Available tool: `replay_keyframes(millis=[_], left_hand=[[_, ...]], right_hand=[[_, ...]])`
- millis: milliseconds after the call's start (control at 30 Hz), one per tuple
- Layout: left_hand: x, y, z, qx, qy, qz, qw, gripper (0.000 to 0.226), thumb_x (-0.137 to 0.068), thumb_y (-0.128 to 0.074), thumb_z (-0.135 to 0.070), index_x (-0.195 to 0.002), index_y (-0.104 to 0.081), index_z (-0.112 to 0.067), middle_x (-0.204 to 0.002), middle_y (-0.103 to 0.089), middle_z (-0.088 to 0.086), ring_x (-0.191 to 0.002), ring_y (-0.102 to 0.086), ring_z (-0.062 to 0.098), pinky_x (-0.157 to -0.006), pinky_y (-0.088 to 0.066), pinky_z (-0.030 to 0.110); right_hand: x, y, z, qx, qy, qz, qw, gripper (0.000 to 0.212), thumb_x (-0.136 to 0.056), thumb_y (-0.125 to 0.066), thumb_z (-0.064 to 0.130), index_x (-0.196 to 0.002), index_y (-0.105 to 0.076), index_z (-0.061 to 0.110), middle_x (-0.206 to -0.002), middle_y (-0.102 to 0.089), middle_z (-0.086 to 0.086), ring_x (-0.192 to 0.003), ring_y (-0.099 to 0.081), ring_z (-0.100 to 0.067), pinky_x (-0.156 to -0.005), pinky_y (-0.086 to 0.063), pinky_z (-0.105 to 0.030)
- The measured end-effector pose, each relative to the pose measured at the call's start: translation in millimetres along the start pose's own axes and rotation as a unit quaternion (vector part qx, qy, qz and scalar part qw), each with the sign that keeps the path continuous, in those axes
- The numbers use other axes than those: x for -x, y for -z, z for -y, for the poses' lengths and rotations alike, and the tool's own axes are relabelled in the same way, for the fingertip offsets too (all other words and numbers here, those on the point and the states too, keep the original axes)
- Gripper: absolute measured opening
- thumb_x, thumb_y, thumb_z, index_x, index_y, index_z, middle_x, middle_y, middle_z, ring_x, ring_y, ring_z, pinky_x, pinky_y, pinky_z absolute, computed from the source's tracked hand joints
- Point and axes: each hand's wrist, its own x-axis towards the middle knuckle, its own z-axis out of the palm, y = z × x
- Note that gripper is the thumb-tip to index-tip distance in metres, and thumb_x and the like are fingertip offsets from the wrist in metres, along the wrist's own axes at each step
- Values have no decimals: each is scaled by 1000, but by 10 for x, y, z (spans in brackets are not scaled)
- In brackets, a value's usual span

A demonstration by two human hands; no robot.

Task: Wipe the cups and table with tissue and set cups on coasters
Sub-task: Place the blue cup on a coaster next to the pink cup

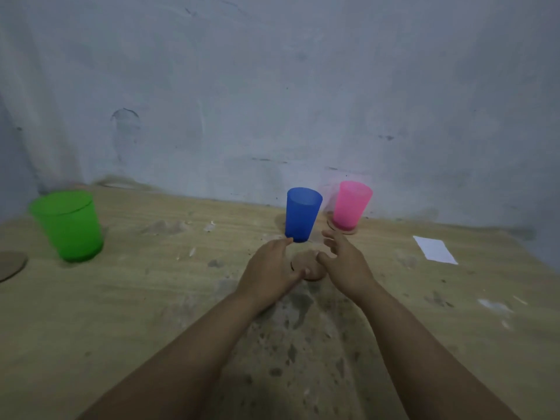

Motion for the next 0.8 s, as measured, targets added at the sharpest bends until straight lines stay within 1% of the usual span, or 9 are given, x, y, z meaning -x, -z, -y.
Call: replay_keyframes(millis=[133, 233, 300, 367, 467, 533, 633, 733, 800], left_hand=[[-135, -131, 74, 2, -17, -29, 999, 78, -76, -67, -54, -141, -38, -22, -142, -47, -1, -129, -42, 15, -107, -36, 34], [-182, -210, 123, 9, -17, -30, 999, 87, -70, -66, -64, -141, -38, -22, -141, -48, -1, -128, -43, 15, -107, -36, 39], [-193, -262, 153, 2, -18, -37, 999, 92, -64, -64, -72, -139, -39, -24, -139, -48, -4, -127, -42, 13, -108, -34, 37], [-217, -293, 178, -26, -19, -38, 999, 95, -60, -61, -76, -138, -37, -27, -139, -47, -7, -127, -39, 11, -110, -30, 35], [-248, -333, 219, -81, -19, -3, 996, 101, -60, -57, -79, -142, -27, -28, -143, -41, -9, -131, -34, 11, -115, -20, 40], [-251, -345, 247, -76, -28, -3, 997, 98, -62, -56, -77, -142, -24, -30, -142, -41, -10, -132, -33, 9, -116, -17, 43], [-257, -341, 280, -56, -36, -1, 998, 88, -67, -57, -70, -139, -23, -34, -136, -45, -15, -130, -34, 7, -116, -15, 43], [-258, -342, 282, -34, -26, 3, 999, 85, -72, -58, -62, -142, -21, -32, -129, -50, -18, -126, -39, 3, -117, -9, 36], [-264, -332, 287, -6, -17, -2, 1000, 87, -72, -61, -59, -144, -22, -29, -125, -52, -18, -122, -42, 3, -116, -14, 34]], right_hand=[[-239, -172, -111, -39, -8, -34, 999, 55, -86, -54, 10, -137, -39, 20, -141, -48, -2, -123, -49, -17, -90, -37, -25], [-400, -285, -172, -82, -21, -50, 995, 64, -83, -61, 13, -140, -34, 23, -141, -48, -4, -126, -48, -16, -98, -41, -32], [-499, -350, -204, -111, -33, -54, 992, 73, -81, -67, 18, -142, -28, 24, -143, -45, -6, -130, -45, -19, -102, -40, -35], [-601, -407, -224, -118, -38, -59, 990, 81, -79, -72, 23, -144, -23, 23, -145, -43, -7, -132, -42, -21, -99, -37, -33], [-747, -447, -226, -126, -35, -61, 990, 89, -76, -75, 25, -145, -19, 22, -145, -43, -7, -131, -42, -23, -97, -37, -33], [-819, -452, -208, -135, -28, -59, 989, 93, -73, -78, 25, -145, -20, 22, -142, -46, -5, -127, -46, -22, -93, -39, -32], [-887, -485, -174, -150, -17, -50, 987, 86, -69, -80, 26, -139, -29, 23, -131, -53, -2, -111, -56, -19, -82, -47, -29], [-917, -518, -198, -162, -11, -56, 985, 72, -69, -79, 26, -129, -40, 21, -124, -57, -1, -105, -59, -20, -82, -53, -36], [-937, -508, -236, -173, -6, -75, 982, 67, -69, -79, 26, -125, -42, 23, -119, -58, 2, -102, -58, -17, -76, -52, -30]])
